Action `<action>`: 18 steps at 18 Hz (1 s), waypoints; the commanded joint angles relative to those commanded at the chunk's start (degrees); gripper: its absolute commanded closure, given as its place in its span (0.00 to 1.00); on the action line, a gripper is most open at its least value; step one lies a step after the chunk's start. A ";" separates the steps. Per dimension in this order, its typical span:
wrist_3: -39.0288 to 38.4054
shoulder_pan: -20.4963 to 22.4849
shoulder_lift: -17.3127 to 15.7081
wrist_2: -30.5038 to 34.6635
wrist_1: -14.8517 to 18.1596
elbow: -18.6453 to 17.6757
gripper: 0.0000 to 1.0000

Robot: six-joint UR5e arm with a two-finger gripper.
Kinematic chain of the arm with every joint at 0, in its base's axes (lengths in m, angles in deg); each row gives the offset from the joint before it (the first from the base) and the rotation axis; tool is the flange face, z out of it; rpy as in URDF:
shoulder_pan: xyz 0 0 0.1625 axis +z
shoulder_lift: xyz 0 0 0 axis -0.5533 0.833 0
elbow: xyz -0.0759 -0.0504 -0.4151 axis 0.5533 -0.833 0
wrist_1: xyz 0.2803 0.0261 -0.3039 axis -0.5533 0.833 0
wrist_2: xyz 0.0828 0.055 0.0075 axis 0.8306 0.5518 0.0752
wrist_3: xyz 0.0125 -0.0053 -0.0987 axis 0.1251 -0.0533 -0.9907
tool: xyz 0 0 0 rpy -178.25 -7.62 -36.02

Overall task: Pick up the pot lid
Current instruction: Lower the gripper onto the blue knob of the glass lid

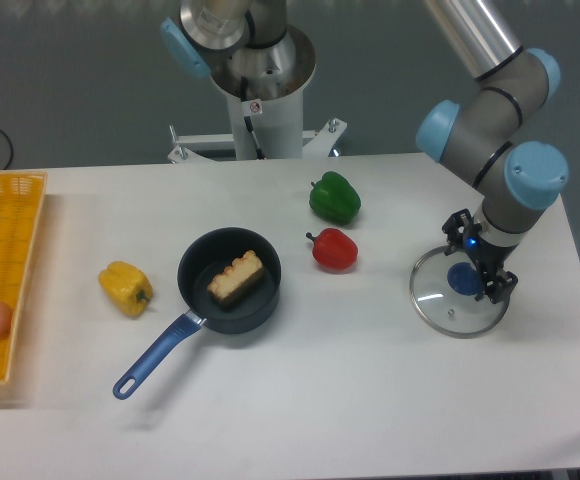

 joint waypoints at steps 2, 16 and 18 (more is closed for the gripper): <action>-0.09 0.00 0.09 0.00 0.00 0.00 0.00; 0.00 -0.62 1.50 0.00 -1.23 -0.44 0.00; 0.00 -0.53 1.67 0.00 -1.23 -0.44 0.00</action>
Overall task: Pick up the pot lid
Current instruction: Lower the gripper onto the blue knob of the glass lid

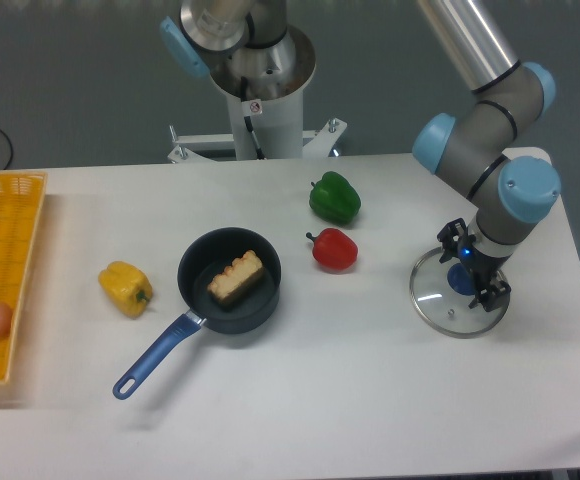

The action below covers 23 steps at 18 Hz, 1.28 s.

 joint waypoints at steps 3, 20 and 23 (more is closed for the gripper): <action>0.00 0.00 0.00 0.00 0.00 0.00 0.00; 0.35 0.00 -0.26 0.00 -0.09 0.18 0.17; 0.35 0.00 -0.26 0.00 -0.09 0.18 0.23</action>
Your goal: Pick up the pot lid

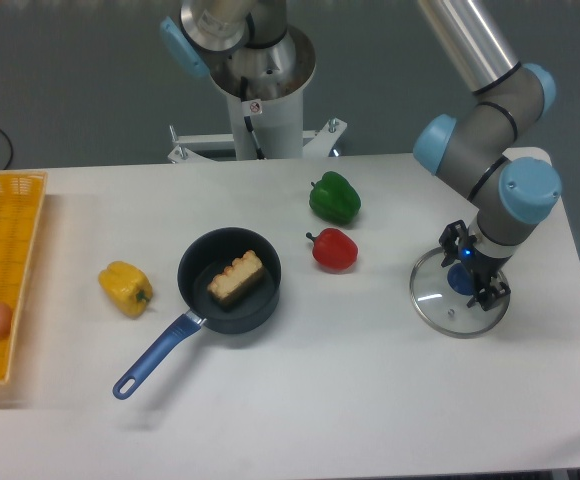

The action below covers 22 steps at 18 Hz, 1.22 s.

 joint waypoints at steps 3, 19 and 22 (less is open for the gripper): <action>0.00 0.00 0.00 0.00 0.00 0.00 0.26; -0.35 -0.18 -0.09 0.09 0.09 0.26 0.37; -0.44 -0.18 -0.09 0.09 0.09 0.35 0.37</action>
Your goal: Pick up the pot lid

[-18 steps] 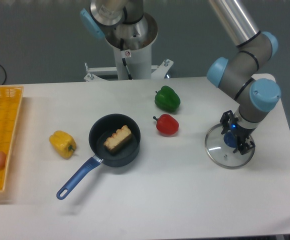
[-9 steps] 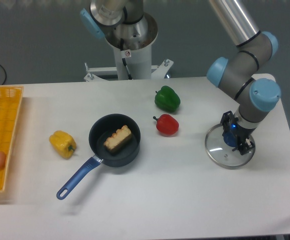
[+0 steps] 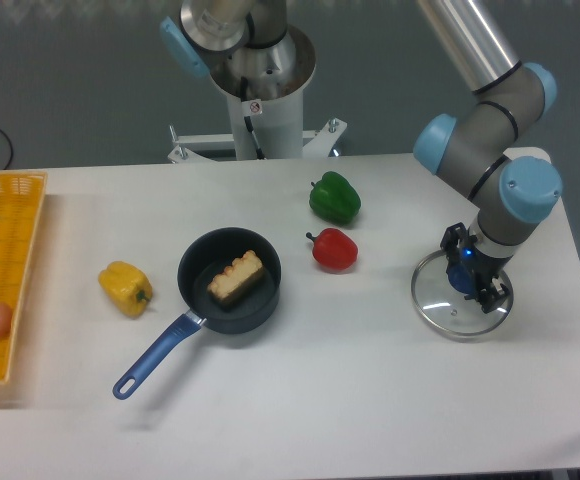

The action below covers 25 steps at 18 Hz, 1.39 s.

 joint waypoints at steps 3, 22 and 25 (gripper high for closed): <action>0.09 -0.09 -0.26 0.52 0.00 0.09 0.37; 0.00 -1.23 -3.69 4.05 5.80 1.76 0.40; -0.09 -1.41 -4.04 3.69 6.59 1.76 0.40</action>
